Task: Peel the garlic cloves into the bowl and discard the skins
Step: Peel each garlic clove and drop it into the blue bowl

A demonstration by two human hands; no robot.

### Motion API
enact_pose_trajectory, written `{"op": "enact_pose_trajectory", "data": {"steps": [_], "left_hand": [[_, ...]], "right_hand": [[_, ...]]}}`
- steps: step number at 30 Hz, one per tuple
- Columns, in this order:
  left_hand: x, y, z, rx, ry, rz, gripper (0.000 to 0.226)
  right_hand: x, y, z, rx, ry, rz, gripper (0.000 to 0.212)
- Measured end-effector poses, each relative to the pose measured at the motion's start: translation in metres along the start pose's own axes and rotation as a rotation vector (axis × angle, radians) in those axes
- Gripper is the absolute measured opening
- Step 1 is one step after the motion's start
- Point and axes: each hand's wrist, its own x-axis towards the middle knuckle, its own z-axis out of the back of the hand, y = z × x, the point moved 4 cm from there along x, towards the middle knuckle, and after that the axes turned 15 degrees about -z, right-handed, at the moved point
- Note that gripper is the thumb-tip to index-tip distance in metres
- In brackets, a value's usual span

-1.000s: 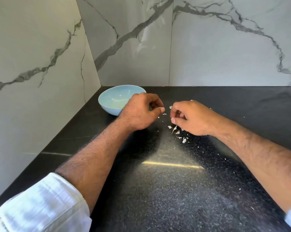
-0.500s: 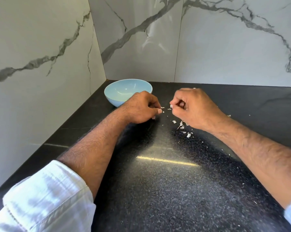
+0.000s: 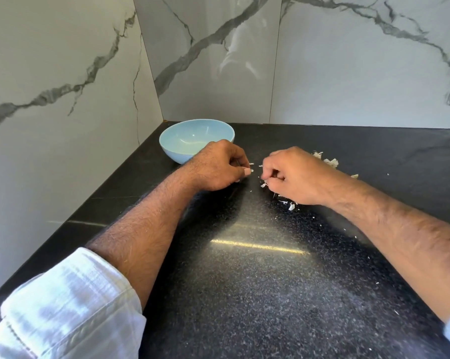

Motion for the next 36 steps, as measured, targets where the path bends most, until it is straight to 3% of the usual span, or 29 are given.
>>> {"op": "enact_pose_trajectory", "data": {"steps": [3, 7, 9, 19, 32, 36], "left_hand": [[0.0, -0.002, -0.001, -0.074, -0.032, -0.016, 0.003], [0.003, -0.015, -0.004, -0.258, -0.155, -0.077, 0.008], [0.005, -0.022, -0.009, -0.346, -0.191, -0.099, 0.008], [0.009, -0.025, -0.01, -0.404, -0.27, -0.133, 0.005], [0.008, -0.036, -0.012, 0.148, -0.289, -0.318, 0.009], [0.01, -0.031, -0.014, 0.036, -0.313, -0.265, 0.006]], "right_hand": [[0.0, -0.012, 0.016, 0.237, -0.094, -0.075, 0.009], [-0.003, -0.033, 0.037, 0.886, -0.047, -0.278, 0.018], [-0.005, -0.034, 0.038, 0.999, 0.001, -0.291, 0.023], [-0.003, -0.033, 0.027, 0.962, -0.045, -0.269, 0.02], [-0.001, -0.027, 0.02, 0.929, -0.044, -0.324, 0.012], [-0.001, -0.028, 0.02, 0.954, -0.043, -0.333, 0.011]]}}
